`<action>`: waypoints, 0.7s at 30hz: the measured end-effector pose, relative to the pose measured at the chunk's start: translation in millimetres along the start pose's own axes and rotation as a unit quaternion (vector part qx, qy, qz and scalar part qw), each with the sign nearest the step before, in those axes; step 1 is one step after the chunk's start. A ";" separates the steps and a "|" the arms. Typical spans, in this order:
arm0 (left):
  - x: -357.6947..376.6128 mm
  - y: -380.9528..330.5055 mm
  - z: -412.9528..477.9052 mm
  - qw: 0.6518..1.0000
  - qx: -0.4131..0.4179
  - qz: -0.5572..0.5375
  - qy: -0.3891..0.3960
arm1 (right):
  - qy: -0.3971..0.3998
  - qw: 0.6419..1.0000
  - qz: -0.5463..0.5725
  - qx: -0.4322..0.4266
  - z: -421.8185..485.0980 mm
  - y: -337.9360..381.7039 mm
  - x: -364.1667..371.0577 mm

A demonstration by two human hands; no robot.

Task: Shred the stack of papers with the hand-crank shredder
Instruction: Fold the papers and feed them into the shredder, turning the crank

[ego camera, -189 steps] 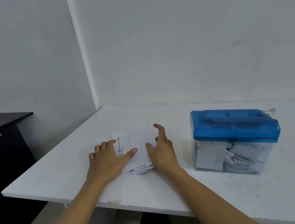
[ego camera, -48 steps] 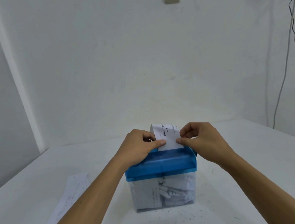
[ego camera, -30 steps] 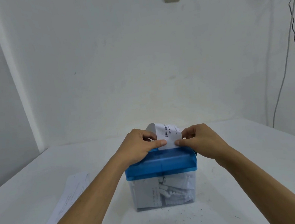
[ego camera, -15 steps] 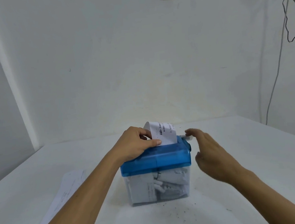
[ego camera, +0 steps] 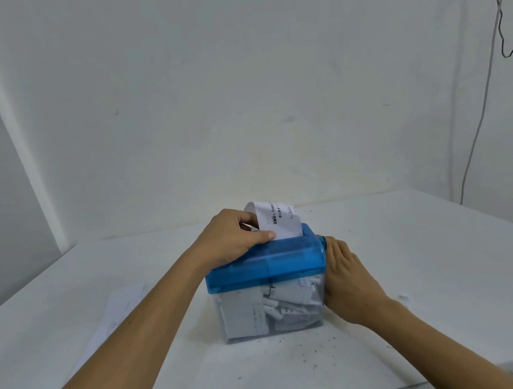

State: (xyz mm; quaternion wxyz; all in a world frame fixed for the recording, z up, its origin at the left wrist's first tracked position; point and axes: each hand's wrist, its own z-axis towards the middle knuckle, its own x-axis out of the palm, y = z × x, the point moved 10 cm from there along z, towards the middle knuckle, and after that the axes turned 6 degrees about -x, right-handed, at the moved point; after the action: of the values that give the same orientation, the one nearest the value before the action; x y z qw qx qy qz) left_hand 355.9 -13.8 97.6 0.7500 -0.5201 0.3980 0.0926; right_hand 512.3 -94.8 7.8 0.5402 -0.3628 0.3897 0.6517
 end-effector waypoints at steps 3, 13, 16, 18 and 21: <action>2.2 -3.1 -2.8 1.000 0.004 0.006 0.010 | 0.006 1.000 -0.021 0.014 2.2 -0.7 -0.6; 17.5 -7.2 -14.7 0.983 0.002 0.182 0.015 | 0.026 0.999 -0.007 0.036 -3.4 0.4 5.1; 18.1 -4.7 -14.6 0.978 -0.018 0.205 0.022 | 0.054 0.997 0.007 0.056 -10.4 3.1 -0.1; 18.0 -5.0 -14.4 0.978 -0.027 0.206 0.033 | 0.070 0.995 -0.007 0.067 -16.7 3.8 -4.8; 22.5 -4.1 -17.2 0.976 -0.039 0.205 0.057 | 0.112 0.990 -0.034 0.078 -23.3 4.3 -11.0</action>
State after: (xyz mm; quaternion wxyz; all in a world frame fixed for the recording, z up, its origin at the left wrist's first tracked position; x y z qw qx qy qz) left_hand 364.6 -36.5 82.4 0.6702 -0.4612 0.5341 0.2299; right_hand 510.9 -120.9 8.1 0.5416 -0.4034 0.4847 0.5558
